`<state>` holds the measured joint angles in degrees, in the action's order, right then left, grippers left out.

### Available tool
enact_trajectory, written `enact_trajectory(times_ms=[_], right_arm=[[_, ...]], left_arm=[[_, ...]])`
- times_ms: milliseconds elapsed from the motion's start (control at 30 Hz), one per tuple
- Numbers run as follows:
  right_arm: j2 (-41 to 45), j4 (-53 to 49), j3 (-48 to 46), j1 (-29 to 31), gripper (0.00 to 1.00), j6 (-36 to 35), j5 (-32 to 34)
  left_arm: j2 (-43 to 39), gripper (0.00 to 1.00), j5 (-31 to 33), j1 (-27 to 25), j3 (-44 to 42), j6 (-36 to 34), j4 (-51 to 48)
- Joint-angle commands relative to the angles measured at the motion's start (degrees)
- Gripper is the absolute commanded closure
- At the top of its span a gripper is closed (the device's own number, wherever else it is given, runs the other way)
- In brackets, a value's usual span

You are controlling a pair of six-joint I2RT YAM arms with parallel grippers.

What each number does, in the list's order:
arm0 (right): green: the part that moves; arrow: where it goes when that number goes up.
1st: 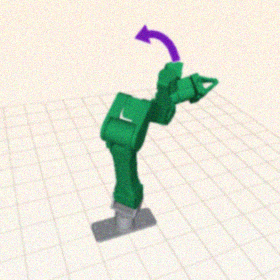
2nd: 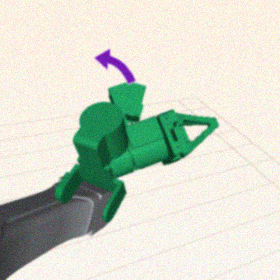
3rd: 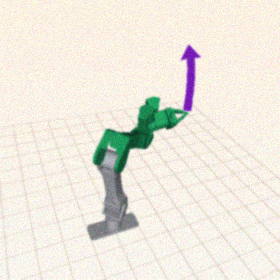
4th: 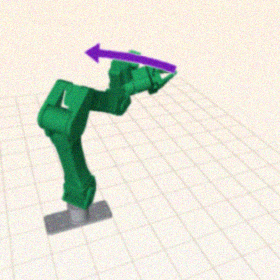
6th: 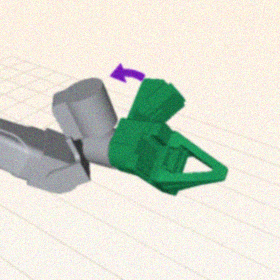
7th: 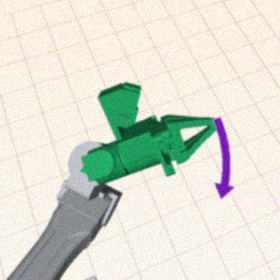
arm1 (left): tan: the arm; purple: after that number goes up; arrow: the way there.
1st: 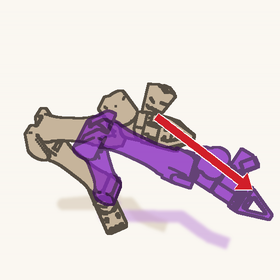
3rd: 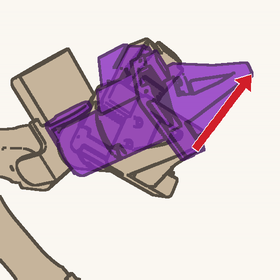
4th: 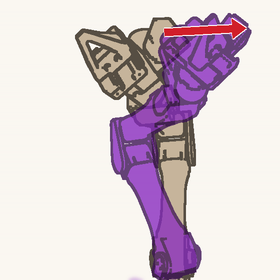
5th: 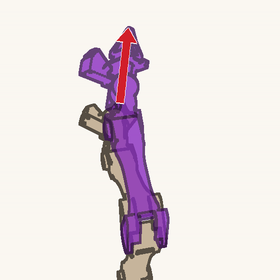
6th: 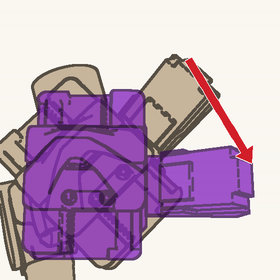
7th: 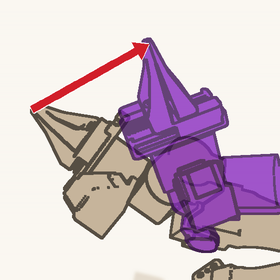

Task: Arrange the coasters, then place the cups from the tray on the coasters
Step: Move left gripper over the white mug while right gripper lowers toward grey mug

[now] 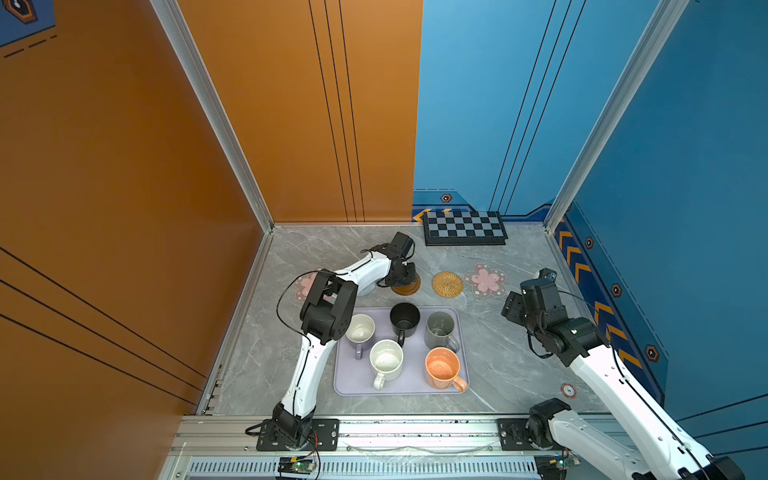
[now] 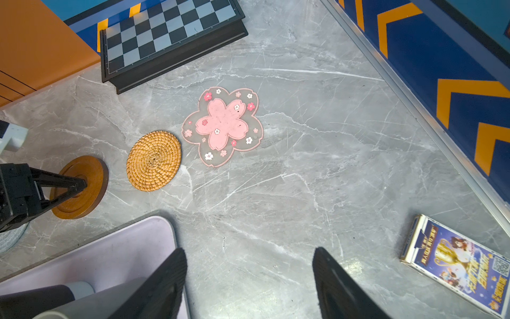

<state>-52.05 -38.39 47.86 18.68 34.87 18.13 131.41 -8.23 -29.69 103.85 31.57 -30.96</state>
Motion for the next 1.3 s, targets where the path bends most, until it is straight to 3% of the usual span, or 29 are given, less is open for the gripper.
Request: enact_trajectory(times_ms=[0,333,567,867,1267], right_arm=[[0.81,-0.54,-0.78,-0.28,0.25,1.16,0.37],[-0.26,-0.37,-0.49,-0.3,0.25,1.43,0.22],[-0.76,-0.26,-0.22,-0.26,0.25,1.25,-0.64],[-0.69,-0.28,0.14,0.06,0.24,0.9,-1.75],[0.89,-0.41,-0.58,2.1,0.24,0.96,-4.93]], left_arm=[[-0.96,0.83,-2.02,-0.4,-3.32,0.18,-4.1],[-1.62,0.84,-3.02,-0.37,-3.84,-0.1,-4.11],[-2.48,0.76,-2.45,-0.23,-0.45,-1.48,-4.11],[-13.81,0.69,-2.01,1.69,-2.16,-4.96,-4.2],[-31.64,0.65,0.57,2.17,-16.38,-7.74,-4.24]])
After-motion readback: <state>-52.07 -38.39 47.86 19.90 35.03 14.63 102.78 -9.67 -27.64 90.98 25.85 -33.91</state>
